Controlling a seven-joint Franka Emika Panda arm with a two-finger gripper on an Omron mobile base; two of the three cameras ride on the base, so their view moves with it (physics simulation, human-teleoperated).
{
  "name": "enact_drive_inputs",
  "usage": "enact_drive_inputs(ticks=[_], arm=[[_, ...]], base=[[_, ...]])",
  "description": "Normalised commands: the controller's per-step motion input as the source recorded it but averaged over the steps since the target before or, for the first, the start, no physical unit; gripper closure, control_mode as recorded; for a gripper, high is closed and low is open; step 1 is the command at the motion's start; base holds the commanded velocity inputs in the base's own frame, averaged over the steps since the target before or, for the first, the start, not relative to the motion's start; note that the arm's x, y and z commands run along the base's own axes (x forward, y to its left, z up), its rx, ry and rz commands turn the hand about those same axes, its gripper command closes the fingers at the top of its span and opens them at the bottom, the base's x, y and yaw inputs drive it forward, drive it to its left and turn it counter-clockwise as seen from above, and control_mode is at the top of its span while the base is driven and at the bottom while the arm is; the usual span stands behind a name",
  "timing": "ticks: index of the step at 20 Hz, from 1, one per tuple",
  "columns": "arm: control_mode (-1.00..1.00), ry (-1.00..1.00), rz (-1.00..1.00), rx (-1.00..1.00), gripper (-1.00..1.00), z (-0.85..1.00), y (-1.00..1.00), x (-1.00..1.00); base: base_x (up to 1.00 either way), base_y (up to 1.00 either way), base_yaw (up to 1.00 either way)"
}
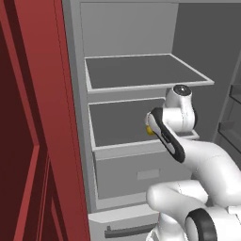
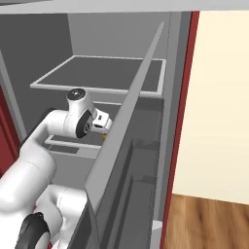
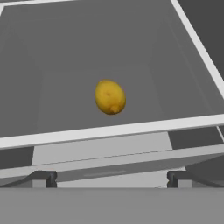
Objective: Retrieve a lemon from the fridge and place it on the cutting board with the fish.
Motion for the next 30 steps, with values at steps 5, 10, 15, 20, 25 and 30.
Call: enact_drive_inputs(ticks=[5,10,15,20,25,30], arm=[[-1.00,0.00,0.00,0.00,-1.00,-0.15,0.00,0.06],[-1.00,0.00,0.00,0.00,-1.00,-0.18,0.00,0.04],[-1.00,0.00,0.00,0.00,-1.00,-0.13,0.00,0.16],[-1.00,0.00,0.00,0.00,-1.00,-0.24,0.00,0.27],[-1.00,0.00,0.00,0.00,-1.00,-0.27,0.00,0.27],[-1.00,0.00,0.00,0.00,-1.00,-0.15,0.00,0.30]], base=[[0.00,0.00,0.00],[0.00,0.00,0.00],[0.00,0.00,0.00],[0.00,0.00,0.00],[0.00,0.00,0.00],[0.00,0.00,0.00]])
